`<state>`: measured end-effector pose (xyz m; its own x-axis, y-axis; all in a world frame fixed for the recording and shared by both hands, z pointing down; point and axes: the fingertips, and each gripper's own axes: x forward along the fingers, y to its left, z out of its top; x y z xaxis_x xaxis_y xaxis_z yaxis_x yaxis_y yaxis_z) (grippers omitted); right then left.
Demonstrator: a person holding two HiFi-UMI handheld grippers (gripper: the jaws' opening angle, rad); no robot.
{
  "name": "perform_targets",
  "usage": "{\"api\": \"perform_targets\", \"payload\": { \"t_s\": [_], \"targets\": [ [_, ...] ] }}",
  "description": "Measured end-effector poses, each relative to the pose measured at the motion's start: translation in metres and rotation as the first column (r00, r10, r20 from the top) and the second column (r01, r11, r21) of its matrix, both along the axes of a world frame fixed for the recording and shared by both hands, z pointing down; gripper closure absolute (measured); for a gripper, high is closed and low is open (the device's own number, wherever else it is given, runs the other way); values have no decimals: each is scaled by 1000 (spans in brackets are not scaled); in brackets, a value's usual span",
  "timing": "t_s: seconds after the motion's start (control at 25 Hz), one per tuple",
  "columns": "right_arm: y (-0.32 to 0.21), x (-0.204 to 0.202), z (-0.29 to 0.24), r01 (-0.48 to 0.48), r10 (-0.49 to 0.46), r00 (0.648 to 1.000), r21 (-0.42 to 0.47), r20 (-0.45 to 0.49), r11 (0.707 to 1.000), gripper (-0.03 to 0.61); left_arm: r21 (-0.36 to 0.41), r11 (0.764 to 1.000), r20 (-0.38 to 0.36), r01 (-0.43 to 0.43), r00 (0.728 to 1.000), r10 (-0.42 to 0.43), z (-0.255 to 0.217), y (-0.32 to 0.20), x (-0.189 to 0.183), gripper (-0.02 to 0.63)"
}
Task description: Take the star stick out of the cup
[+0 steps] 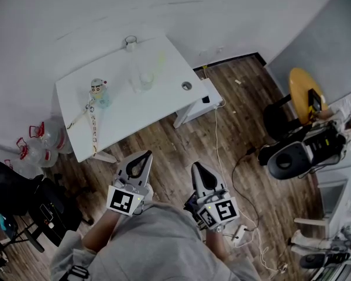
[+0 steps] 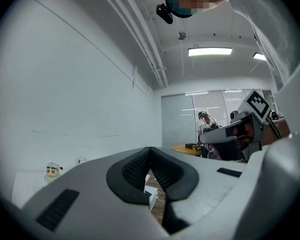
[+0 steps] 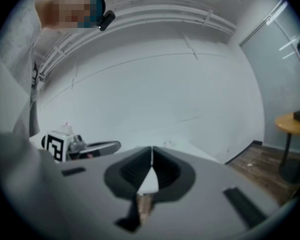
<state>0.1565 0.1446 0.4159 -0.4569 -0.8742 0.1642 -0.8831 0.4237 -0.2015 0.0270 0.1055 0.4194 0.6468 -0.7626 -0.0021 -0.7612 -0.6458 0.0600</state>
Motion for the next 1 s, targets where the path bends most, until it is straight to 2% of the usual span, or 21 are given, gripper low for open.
{"api": "perform_targets", "payload": {
  "t_s": [0.28,0.44,0.68,1.0],
  "targets": [
    [-61,-16,4,-32,32,999,-15,-15,999,543,10,999,-7,-36,999,36,-2,-65,-17,581],
    [-82,-27,4,-49,49,999,-12,-3,999,543,23,999,-3,-45,999,45,-3,-84,-30,581],
    [-115,-45,7,-13,13,1000,-18,-12,1000,543,11,1000,-14,5,1000,-5,1,-118,-51,581],
    [-140,-48,14,24,-24,1000,-48,-9,999,543,-12,997,-6,70,998,-70,8,-133,-67,582]
  ]
}}
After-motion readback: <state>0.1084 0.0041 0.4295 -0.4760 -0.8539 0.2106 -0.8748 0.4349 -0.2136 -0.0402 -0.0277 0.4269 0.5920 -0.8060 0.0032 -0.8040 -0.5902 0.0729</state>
